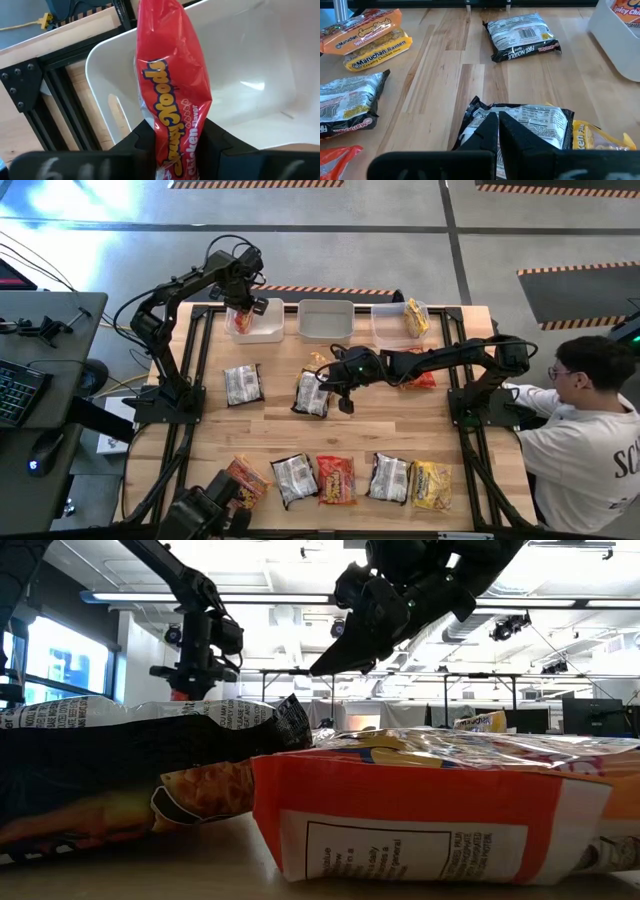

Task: Sort Maruchan noodles
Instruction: Put the orange noodle pack into the white bin

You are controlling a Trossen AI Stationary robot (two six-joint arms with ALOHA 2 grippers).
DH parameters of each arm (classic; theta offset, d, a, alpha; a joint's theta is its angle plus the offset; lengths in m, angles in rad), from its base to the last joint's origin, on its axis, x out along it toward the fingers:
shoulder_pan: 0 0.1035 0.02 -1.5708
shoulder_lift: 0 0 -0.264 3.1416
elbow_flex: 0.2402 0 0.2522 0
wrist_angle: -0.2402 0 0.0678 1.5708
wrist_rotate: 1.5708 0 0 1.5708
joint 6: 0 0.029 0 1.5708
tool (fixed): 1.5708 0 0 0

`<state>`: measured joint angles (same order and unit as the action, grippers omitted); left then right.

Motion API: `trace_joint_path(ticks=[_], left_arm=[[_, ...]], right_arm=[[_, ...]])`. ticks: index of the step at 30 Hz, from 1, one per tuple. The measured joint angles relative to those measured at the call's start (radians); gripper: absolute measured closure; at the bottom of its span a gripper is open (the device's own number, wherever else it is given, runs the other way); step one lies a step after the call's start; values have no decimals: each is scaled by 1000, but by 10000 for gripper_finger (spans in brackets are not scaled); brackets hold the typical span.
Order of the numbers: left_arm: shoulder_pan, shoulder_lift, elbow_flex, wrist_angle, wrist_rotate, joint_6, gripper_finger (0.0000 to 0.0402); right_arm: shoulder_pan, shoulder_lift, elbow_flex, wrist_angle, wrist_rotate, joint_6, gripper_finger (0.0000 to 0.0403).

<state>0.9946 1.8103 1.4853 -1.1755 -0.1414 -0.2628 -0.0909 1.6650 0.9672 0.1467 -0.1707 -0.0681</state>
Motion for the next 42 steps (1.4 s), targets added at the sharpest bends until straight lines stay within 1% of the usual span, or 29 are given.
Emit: trace_joint_path(ticks=[4,8,12,20,25,28,30,39,42], left_arm=[[-1,0,0,4,-16,-22,310],[-2,0,0,2,-80,-32,303],[-9,0,0,2,-114,-31,296],[-37,0,0,2,-119,-1,279],[-41,0,0,-7,-113,4,280],[-41,0,0,-20,-110,9,288],[-41,0,0,-31,-107,16,300],[-41,0,0,-39,-105,44,388],[-41,0,1,-53,-105,48,397]], right_arm=[[5,0,0,0,0,0,403],[5,0,0,0,0,0,403],[5,0,0,0,0,-3,403],[5,0,0,0,0,-3,403],[7,0,0,0,0,-3,403],[7,0,0,0,0,-3,403],[7,0,0,0,0,-3,403],[7,0,0,0,0,-3,403],[7,0,0,0,0,-4,403]])
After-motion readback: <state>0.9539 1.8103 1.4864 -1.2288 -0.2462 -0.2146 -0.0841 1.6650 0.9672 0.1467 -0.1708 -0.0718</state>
